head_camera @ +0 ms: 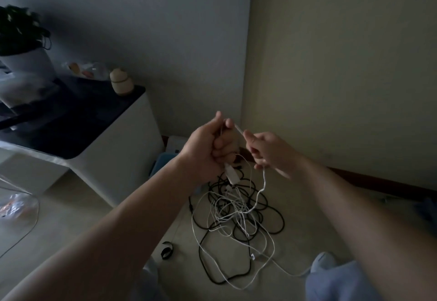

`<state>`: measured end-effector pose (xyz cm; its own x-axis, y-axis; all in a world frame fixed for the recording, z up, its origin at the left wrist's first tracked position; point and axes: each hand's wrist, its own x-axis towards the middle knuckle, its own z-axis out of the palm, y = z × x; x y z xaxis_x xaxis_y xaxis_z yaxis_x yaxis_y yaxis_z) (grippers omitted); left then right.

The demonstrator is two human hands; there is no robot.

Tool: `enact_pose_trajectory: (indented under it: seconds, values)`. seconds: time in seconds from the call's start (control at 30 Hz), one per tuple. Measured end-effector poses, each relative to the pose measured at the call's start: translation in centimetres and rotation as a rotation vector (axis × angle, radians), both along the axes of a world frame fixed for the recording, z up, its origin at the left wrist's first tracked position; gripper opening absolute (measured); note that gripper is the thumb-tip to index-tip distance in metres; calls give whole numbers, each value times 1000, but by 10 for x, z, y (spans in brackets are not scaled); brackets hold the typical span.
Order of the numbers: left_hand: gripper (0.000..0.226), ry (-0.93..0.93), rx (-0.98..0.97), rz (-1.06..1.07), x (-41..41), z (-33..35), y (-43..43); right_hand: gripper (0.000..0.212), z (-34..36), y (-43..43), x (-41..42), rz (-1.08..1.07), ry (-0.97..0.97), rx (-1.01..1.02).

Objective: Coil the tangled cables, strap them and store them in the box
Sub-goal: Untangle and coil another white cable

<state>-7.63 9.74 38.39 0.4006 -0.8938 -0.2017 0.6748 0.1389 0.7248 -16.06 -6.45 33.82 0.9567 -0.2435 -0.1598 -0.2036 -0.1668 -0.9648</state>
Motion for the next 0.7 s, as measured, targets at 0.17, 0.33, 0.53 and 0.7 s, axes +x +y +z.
enact_pose_trajectory:
  seconds: [0.17, 0.33, 0.53, 0.7]
  values:
    - [36, 69, -66, 199, 8, 10, 3, 37, -4, 14, -8, 140, 156, 55]
    - [40, 144, -148, 312, 22, 14, 6, 23, -7, 21, -15, 88, 256, 41]
    - [42, -60, -66, 387, 35, 5, 12, 15, 1, 21, -11, -73, -18, -290]
    - [35, -501, 239, 411, 21, -13, 0, 16, 11, 31, -10, -13, -124, -584]
